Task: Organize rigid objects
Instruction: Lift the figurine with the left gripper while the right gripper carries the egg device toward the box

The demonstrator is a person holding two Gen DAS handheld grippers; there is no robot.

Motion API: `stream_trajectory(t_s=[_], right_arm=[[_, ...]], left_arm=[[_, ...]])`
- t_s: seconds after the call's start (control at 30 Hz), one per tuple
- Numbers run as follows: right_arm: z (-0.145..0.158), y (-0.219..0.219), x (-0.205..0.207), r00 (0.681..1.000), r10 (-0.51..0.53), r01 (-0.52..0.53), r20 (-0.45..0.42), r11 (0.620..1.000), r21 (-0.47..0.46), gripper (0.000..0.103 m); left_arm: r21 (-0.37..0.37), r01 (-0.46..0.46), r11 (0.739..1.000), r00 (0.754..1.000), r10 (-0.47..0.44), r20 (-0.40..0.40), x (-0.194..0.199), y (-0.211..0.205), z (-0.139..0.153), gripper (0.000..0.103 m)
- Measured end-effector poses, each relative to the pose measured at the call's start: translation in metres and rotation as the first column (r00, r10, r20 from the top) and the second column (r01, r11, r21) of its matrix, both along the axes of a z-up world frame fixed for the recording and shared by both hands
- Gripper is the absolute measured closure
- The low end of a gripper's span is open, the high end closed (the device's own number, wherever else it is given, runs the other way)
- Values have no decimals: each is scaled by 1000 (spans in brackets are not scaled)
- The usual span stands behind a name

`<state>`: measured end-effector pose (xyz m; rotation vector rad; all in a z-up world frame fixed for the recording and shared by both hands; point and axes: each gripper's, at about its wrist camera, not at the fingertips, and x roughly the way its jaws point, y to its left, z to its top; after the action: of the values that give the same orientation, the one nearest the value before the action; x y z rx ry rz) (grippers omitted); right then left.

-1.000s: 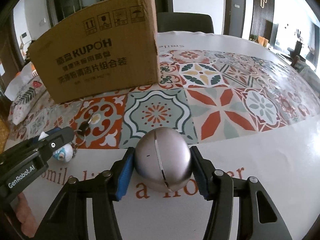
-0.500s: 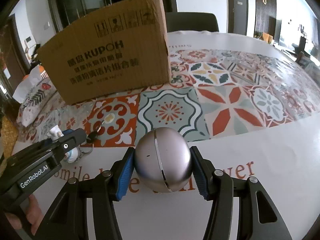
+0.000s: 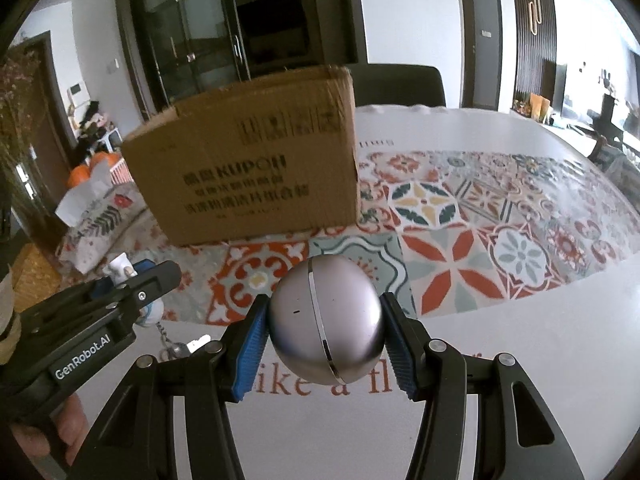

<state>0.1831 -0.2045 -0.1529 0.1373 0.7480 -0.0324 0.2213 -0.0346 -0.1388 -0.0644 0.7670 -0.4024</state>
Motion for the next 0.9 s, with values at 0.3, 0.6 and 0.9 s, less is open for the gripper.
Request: stream_trajectory(t_s=[0.3, 0.6, 0.9], right_arm=[[34, 7, -1, 998, 23, -23, 66, 1000, -4, 48], [61, 14, 8, 993, 50, -51, 111, 999, 3, 48], [91, 21, 20, 984, 80, -80, 158, 997, -3, 48]], left_arm=[[-13, -19, 1000, 998, 20, 58, -1, 9, 34, 74], [-27, -32, 999, 996, 34, 85, 4, 17, 60, 74], [-34, -38, 999, 992, 42, 122, 13, 23, 89, 74]])
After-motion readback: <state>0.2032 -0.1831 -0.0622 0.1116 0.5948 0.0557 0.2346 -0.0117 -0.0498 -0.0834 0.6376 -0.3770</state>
